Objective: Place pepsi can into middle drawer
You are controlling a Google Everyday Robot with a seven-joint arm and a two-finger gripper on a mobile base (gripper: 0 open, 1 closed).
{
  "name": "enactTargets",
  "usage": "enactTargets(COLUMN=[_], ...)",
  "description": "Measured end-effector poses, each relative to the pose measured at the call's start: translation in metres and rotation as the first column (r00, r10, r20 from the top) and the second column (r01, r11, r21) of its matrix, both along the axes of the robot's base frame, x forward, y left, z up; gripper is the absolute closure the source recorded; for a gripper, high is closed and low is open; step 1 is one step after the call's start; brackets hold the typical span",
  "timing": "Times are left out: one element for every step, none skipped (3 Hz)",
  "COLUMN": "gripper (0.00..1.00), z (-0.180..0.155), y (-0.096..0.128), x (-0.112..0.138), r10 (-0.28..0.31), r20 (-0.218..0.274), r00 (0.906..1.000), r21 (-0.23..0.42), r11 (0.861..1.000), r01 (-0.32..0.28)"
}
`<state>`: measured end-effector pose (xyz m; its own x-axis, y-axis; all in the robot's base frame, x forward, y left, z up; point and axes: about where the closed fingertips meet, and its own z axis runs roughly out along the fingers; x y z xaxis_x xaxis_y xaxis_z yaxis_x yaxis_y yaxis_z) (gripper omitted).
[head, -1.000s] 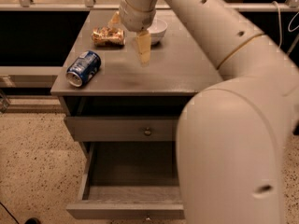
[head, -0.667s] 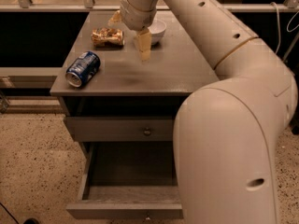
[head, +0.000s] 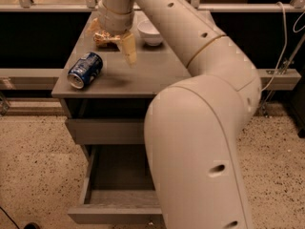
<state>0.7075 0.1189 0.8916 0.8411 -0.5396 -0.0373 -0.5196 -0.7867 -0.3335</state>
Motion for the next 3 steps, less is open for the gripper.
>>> enactTargets(gripper=[0.00, 0.00, 0.00], z=[-0.008, -0.017, -0.037], y=[0.046, 0.082, 0.102], x=[-0.014, -0.024, -0.031], r10=[0.211, 0.362, 0.445], r20=[0.007, 0.015, -0.008], r00=[0.9775, 0.9319, 0.8955], r21=[-0.048, -0.112, -0.190], r11=[0.976, 0.927, 0.879], r01=[-0.210, -0.358, -0.438])
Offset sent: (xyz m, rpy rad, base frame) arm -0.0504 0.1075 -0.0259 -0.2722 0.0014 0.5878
